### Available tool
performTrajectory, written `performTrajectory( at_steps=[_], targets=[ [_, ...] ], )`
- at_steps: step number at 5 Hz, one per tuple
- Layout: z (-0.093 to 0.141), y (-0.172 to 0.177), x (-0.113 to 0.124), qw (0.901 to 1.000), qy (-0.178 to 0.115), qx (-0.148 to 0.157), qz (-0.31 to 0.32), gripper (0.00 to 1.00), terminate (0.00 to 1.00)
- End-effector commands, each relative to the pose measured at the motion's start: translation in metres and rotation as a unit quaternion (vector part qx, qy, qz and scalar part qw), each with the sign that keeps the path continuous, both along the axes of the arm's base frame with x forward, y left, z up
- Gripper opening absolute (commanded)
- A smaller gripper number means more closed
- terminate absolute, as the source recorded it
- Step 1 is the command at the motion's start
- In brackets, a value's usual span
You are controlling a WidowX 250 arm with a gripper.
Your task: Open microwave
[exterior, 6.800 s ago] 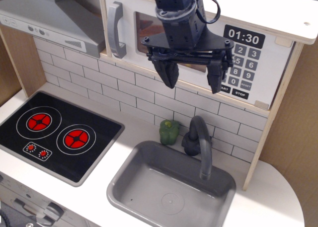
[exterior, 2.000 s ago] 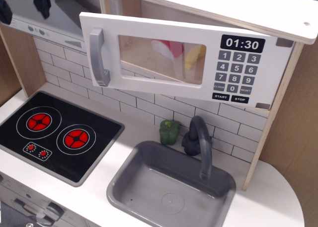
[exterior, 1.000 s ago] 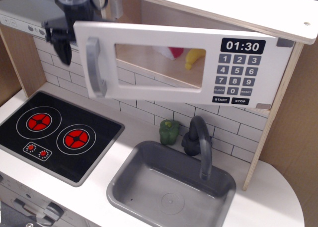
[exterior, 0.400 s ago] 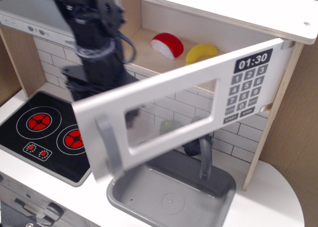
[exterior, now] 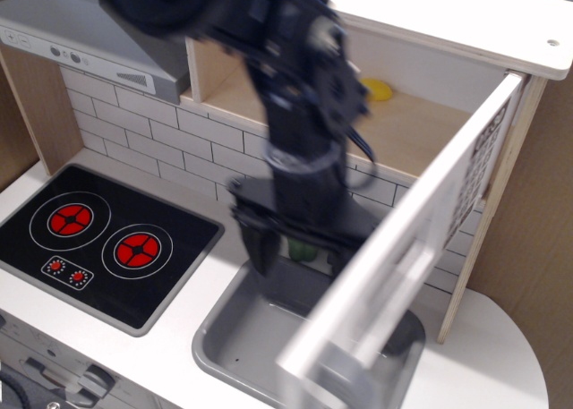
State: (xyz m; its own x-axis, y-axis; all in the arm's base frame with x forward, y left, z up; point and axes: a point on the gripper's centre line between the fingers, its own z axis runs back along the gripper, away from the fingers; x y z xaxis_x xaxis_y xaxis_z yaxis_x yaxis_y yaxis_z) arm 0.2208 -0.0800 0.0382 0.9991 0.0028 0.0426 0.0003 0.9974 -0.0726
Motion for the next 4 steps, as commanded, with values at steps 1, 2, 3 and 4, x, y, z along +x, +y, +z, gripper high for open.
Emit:
performTrajectory(
  at_steps=[1,2,3,4],
  targets=[
    [0.018,-0.019,0.004,0.9989,-0.039,-0.027,-0.002,1.0,0.0],
    [0.036,-0.009,0.017,0.9971,-0.064,-0.035,0.018,1.0,0.0],
    [0.053,0.018,0.037,0.9937,-0.09,-0.032,0.059,1.0,0.0],
    [0.06,0.048,0.057,0.9881,-0.113,-0.018,0.103,1.0,1.0]
  ],
)
